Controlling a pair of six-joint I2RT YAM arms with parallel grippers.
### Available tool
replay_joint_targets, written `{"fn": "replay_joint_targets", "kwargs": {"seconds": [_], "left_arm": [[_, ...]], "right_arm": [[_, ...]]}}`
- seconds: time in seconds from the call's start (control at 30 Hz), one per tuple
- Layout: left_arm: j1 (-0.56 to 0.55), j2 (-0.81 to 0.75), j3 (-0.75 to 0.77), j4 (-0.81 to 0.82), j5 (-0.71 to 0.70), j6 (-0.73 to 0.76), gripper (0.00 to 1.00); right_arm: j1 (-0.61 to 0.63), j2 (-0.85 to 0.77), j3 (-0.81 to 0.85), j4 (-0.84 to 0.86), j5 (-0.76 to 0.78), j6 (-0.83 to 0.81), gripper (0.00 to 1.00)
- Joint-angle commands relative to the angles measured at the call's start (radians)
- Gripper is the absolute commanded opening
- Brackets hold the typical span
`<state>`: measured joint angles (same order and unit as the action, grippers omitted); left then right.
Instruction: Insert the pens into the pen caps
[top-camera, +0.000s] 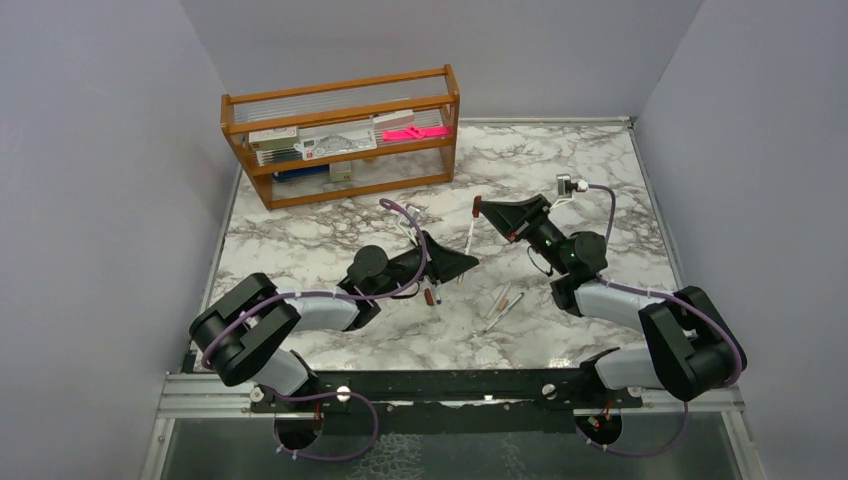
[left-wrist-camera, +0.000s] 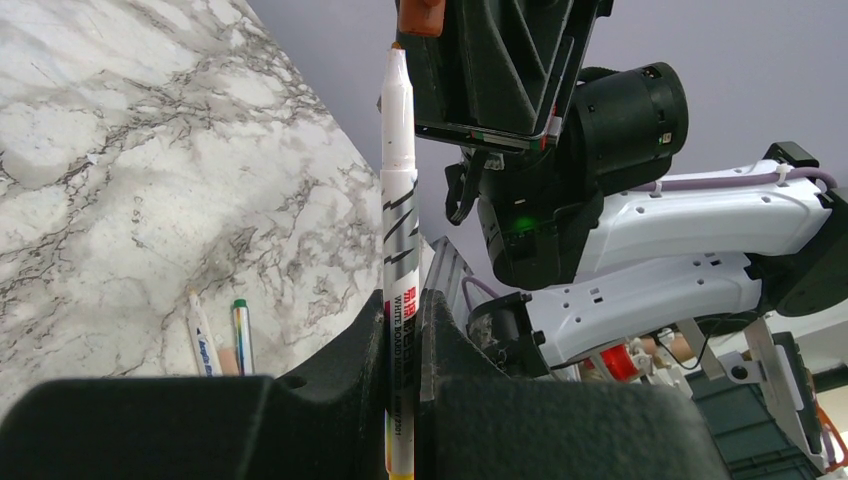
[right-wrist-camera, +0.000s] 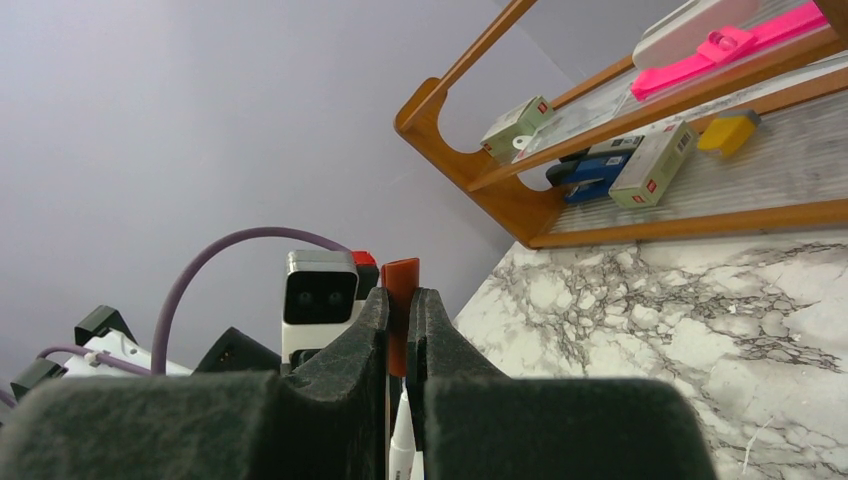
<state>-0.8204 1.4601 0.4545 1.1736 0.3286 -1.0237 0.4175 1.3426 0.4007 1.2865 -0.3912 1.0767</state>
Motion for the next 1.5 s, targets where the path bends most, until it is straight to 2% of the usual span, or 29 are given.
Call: {"fn": "replay_joint_targets", "kwargs": {"seconds": [0.0, 0.47, 1.0, 1.47], "left_arm": [[-0.007, 0.018, 0.025, 0.062, -0.005, -0.011, 0.0], [-0.007, 0.01, 0.016, 0.075, 0.001, -0.012, 0.0], [-0.007, 0.054, 0.042, 0.085, 0.001, -0.018, 0.0], [-0.006, 0.052, 0.059, 0.125, -0.052, -0.003, 0.0]], "right_arm": [[0.004, 0.0, -0.011, 0.022, -0.021, -0.006, 0.02], [0.004, 0.036, -0.013, 0.05, -0.023, 0.002, 0.02], [0.004, -0.002, -0.015, 0.012, -0.037, -0.01, 0.02], [0.004, -0.008, -0.056, 0.025, -0.04, -0.001, 0.02]]}}
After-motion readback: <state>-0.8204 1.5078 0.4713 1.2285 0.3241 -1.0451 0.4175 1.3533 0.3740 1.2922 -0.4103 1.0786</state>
